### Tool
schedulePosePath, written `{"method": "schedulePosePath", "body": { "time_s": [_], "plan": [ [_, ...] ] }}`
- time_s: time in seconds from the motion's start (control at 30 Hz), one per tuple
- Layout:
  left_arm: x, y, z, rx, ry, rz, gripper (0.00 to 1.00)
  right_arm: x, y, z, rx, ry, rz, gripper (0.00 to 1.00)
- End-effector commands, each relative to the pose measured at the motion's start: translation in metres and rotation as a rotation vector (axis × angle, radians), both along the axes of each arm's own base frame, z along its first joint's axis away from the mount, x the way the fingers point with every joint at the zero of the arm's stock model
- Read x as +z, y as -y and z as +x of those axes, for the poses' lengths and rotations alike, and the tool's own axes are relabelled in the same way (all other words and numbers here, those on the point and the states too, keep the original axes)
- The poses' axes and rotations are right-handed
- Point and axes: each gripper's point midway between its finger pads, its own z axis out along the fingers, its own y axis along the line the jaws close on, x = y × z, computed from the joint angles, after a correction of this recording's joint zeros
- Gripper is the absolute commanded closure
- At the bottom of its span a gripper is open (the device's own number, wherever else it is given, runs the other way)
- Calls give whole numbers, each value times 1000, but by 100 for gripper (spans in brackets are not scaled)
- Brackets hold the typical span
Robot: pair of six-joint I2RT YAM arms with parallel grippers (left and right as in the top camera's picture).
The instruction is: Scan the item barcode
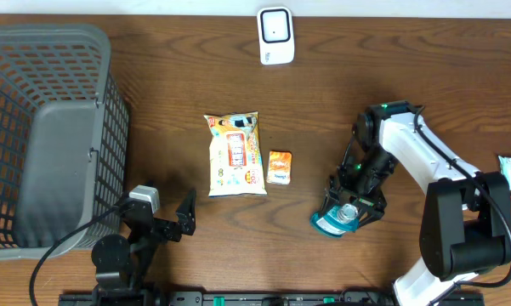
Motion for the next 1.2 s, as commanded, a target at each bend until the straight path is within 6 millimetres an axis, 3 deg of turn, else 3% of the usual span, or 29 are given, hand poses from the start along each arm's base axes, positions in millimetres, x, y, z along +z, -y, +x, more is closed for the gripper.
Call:
{"method": "schedulePosePath", "body": {
  "time_s": [0.0, 0.3, 0.47, 0.6, 0.73, 0.8, 0.9, 1.03, 1.17],
  "plan": [
    [-12, -1, 0, 8, -33, -6, 2, -2, 9, 9, 37, 45, -32, 20],
    [-12, -1, 0, 8, -33, -6, 2, 16, 4, 39, 38, 150, -18, 8],
    [-12, -1, 0, 8, -33, -6, 2, 40, 8, 55, 74, 224, -41, 1],
    [-12, -1, 0, 8, -33, -6, 2, 81, 13, 78, 107, 418, -66, 1],
    [-12, -1, 0, 8, -33, -6, 2, 140, 23, 95, 108, 698, -104, 1],
    [-12, -1, 0, 8, -33, -6, 2, 172, 31, 92, 126, 854, -128, 1],
    [-12, -1, 0, 8, -33, -6, 2, 197, 31, 76, 206, 995, -99, 1],
    [-12, -1, 0, 8, -33, -6, 2, 197, 24, 52, 267, 1068, -64, 1],
    [-12, -1, 0, 8, -33, -6, 2, 157, 10, 29, 355, 1006, -27, 1]
  ]
}}
